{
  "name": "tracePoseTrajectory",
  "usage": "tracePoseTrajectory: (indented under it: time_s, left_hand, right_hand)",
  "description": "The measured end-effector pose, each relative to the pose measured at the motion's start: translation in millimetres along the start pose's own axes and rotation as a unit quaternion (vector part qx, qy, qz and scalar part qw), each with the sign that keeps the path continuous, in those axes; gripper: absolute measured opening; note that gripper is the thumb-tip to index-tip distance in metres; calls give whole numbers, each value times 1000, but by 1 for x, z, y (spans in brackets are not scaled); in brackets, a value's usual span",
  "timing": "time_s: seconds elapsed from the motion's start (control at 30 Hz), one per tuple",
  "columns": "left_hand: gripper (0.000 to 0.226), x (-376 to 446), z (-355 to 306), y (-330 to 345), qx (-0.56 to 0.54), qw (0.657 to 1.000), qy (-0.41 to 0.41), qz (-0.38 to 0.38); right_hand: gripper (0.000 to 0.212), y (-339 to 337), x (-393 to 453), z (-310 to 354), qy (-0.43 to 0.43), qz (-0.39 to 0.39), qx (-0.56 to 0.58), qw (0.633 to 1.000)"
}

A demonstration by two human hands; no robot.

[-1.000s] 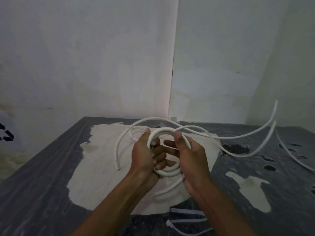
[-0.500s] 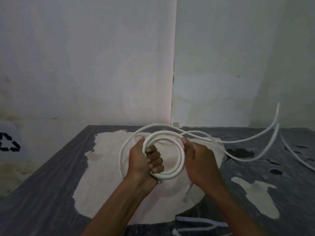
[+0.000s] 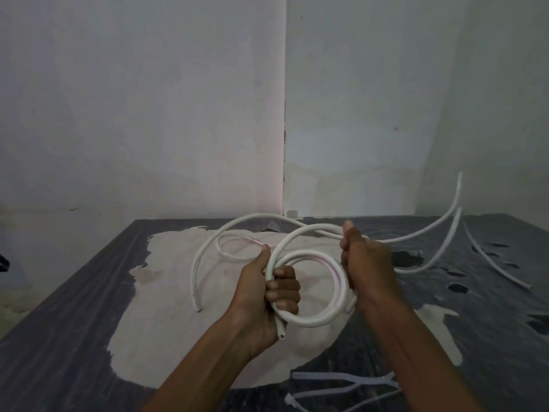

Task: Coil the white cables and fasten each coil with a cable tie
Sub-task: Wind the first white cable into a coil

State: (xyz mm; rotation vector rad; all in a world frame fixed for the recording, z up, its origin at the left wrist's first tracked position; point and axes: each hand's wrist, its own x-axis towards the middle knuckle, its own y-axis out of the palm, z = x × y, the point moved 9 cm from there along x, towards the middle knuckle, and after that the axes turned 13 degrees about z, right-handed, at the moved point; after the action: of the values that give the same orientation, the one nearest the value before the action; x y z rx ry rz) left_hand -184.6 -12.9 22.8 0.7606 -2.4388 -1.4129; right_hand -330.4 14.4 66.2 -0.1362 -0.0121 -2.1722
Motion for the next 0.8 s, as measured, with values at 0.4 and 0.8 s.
tracePoseTrajectory:
  time_s: [0.4, 0.8]
  left_hand:
    - [55, -8, -31, -17, 74, 978, 158, -115]
    - [52, -28, -71, -48, 78, 934, 261, -232]
  right_hand:
    - [37, 17, -10, -8, 52, 27, 58, 997]
    - [25, 66, -42, -3, -49, 91, -21, 994]
